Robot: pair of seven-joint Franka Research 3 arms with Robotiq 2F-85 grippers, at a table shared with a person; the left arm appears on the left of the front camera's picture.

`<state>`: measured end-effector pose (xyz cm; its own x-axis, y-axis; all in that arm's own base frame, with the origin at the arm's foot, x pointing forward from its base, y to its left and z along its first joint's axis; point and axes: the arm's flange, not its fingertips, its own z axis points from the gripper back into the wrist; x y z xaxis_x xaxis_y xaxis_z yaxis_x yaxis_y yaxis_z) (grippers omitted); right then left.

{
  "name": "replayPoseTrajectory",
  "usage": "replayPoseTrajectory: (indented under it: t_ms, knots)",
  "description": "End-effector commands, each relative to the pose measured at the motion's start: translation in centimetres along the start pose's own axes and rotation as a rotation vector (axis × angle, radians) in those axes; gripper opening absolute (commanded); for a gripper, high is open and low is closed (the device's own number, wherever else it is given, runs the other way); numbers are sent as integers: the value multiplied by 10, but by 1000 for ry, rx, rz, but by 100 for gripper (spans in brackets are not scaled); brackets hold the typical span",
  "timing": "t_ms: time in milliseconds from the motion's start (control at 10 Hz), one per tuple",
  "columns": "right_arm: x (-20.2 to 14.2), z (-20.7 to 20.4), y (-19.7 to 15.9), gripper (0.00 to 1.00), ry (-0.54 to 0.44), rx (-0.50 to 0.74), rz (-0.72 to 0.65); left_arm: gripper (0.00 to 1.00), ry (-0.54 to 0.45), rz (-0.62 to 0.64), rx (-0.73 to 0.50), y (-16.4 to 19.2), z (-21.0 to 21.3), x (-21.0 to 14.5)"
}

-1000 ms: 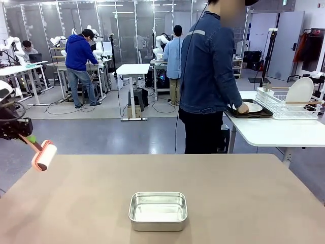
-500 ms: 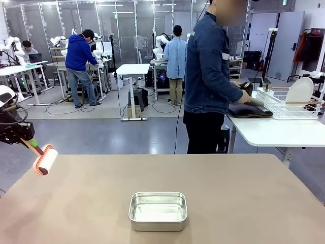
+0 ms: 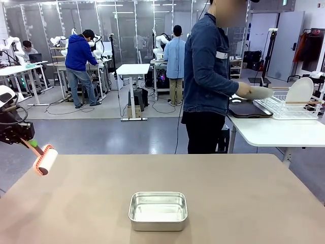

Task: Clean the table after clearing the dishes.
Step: Place the Lint Roller back on top of the Airtight Container.

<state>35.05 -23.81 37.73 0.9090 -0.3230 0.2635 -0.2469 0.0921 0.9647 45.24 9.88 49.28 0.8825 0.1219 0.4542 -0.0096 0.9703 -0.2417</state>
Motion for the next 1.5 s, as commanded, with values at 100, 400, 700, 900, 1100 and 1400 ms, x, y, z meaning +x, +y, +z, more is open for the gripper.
replayPoseTrajectory:
  t_ms: [100,400,700,900,1100,1400]
  knots:
    - [-1,0,4,100,-1,5,7,22,-14,3,3,0,4,1]
    - [-1,0,4,100,-1,5,7,22,-117,-249,-20,-31,21,8]
    - [-1,0,4,100,-1,5,7,22,-117,-771,-185,-145,75,1]
    - [-1,0,4,100,-1,5,7,22,-109,-1065,-288,-217,98,-20]
    - [-1,0,4,100,-1,5,7,22,-54,-1355,-352,-301,94,-41]
    - [-1,0,4,100,-1,5,7,22,64,-1658,-375,-404,59,-69]
